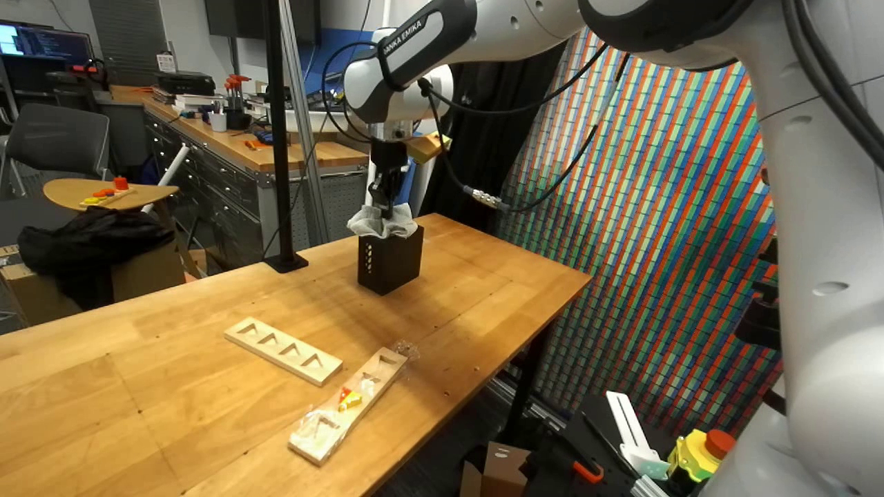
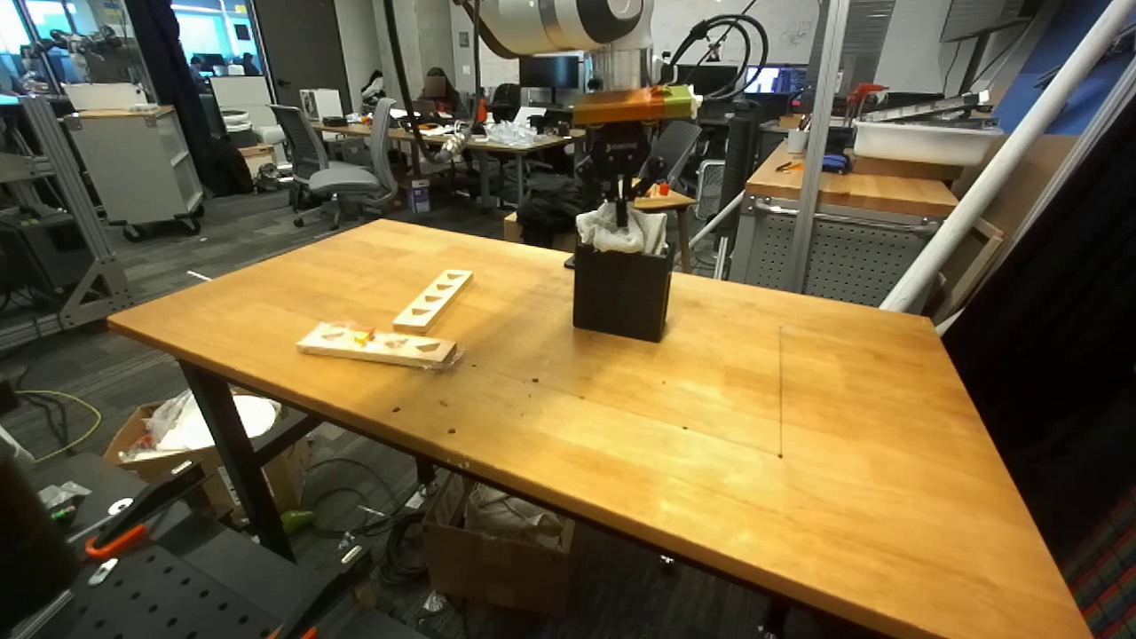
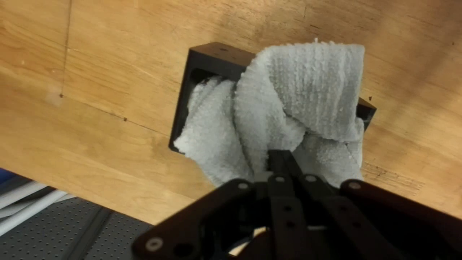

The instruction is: Put the cloth in the box

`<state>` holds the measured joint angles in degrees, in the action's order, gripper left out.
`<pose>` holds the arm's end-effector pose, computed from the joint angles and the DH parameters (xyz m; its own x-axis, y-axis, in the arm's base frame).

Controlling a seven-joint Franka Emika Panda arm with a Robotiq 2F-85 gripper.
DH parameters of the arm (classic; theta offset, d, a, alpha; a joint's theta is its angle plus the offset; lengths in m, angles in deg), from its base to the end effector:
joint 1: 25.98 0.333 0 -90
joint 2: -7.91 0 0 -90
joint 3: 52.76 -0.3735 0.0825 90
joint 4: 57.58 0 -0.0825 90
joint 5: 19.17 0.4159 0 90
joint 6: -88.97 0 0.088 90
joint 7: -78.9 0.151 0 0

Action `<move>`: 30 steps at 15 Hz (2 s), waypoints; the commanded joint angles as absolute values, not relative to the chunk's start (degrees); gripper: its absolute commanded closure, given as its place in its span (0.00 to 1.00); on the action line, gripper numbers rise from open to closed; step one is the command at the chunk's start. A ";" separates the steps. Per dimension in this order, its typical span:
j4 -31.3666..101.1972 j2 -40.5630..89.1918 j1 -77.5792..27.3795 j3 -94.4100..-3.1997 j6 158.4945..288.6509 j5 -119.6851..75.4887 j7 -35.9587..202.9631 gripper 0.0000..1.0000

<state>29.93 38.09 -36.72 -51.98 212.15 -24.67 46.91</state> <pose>0.7513 -0.1592 0.3527 0.9167 0.3985 0.0304 0.3919 -0.9112 0.1271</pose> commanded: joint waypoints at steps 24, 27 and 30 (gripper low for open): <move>30.78 40.70 -37.04 -53.12 215.20 -25.25 46.37 0.98; 30.67 41.67 -37.36 -53.38 215.58 -24.76 46.24 0.98; 30.75 42.05 -37.74 -53.46 214.58 -23.69 46.88 0.98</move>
